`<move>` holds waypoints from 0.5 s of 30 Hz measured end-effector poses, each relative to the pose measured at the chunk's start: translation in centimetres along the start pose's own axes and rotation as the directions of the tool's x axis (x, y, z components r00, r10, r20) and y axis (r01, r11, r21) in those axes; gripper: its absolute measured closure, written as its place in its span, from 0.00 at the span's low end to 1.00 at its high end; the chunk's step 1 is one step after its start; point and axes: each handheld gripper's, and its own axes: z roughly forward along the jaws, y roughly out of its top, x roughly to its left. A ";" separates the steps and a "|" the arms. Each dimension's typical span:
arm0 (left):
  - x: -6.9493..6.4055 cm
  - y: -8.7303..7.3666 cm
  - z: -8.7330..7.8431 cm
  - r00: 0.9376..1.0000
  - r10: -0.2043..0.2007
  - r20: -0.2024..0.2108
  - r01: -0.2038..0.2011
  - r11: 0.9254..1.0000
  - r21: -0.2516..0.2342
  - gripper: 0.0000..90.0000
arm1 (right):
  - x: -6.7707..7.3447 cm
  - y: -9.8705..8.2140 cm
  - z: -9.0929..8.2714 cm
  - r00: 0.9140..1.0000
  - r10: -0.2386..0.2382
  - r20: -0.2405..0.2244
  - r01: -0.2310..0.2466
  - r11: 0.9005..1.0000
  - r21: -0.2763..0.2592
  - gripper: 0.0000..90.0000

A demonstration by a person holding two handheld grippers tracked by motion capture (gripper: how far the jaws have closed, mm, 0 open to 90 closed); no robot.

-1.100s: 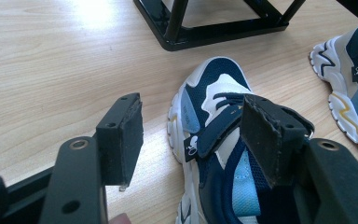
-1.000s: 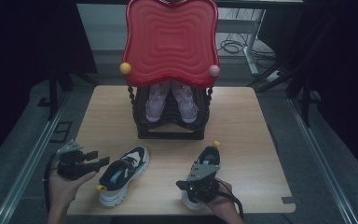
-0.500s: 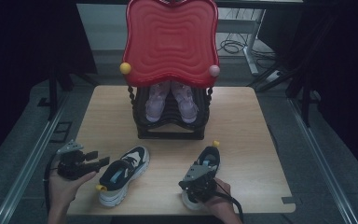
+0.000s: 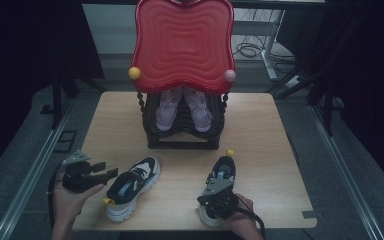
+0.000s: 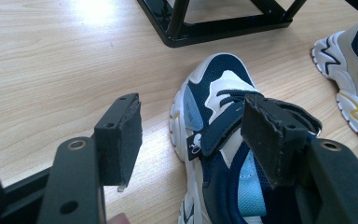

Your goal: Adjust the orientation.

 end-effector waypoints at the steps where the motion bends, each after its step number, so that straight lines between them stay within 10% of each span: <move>1: 0.0 0.0 0.0 1.000 0.000 0.000 0.000 1.000 0.000 0.43 | -0.1 -0.1 -0.1 1.000 0.002 -0.002 -0.002 1.000 -0.002 0.99; 15: 0.2 -0.1 0.1 1.000 -0.007 -0.002 0.007 1.000 0.002 0.43 | -1.1 -2.4 -2.3 0.998 0.064 -0.008 -0.064 0.998 -0.010 0.99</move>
